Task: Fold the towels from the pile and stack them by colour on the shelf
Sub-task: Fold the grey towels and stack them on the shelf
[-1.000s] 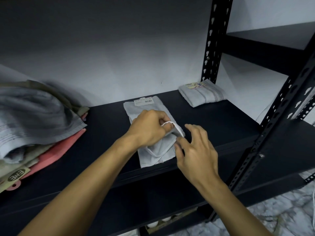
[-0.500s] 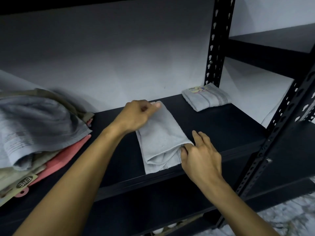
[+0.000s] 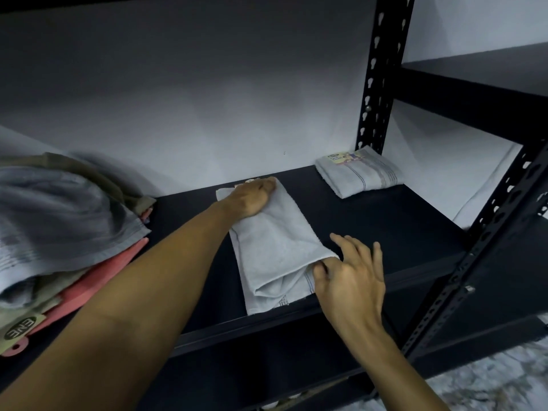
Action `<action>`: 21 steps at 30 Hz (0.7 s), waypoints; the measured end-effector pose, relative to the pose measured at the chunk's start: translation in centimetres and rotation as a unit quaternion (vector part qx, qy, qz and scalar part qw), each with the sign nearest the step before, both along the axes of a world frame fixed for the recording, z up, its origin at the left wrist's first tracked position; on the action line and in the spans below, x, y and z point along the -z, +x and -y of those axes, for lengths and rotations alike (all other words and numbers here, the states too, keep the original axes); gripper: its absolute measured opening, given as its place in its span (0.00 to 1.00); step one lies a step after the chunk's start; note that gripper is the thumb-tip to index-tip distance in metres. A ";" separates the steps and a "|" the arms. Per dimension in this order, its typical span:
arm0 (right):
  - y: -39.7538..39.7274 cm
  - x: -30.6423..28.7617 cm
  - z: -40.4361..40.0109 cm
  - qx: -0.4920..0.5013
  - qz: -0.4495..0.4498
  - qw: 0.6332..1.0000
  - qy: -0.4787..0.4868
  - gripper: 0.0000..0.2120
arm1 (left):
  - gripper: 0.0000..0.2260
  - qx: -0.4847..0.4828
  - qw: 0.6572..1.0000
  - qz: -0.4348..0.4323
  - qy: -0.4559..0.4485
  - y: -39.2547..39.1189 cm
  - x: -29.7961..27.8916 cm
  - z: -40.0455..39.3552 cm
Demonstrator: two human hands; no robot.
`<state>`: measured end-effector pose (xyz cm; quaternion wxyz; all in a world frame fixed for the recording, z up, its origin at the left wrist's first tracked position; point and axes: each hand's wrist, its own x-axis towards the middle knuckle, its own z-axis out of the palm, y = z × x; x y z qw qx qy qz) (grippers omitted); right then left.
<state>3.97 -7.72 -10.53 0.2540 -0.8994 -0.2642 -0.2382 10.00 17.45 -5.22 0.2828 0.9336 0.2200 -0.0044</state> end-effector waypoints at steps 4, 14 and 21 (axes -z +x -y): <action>0.1 0.3 1.2 -0.049 0.042 0.998 0.025 0.10 | 0.28 -0.026 0.998 0.021 -0.051 0.3 1.4 -1.4; 0.2 0.7 5.4 -0.082 0.077 0.989 0.094 0.07 | 0.29 0.060 0.990 0.031 0.123 -0.3 2.1 -1.0; -0.1 1.4 5.5 -0.050 0.035 0.995 0.076 0.03 | 0.29 0.072 0.982 0.035 0.170 -0.4 2.5 -0.9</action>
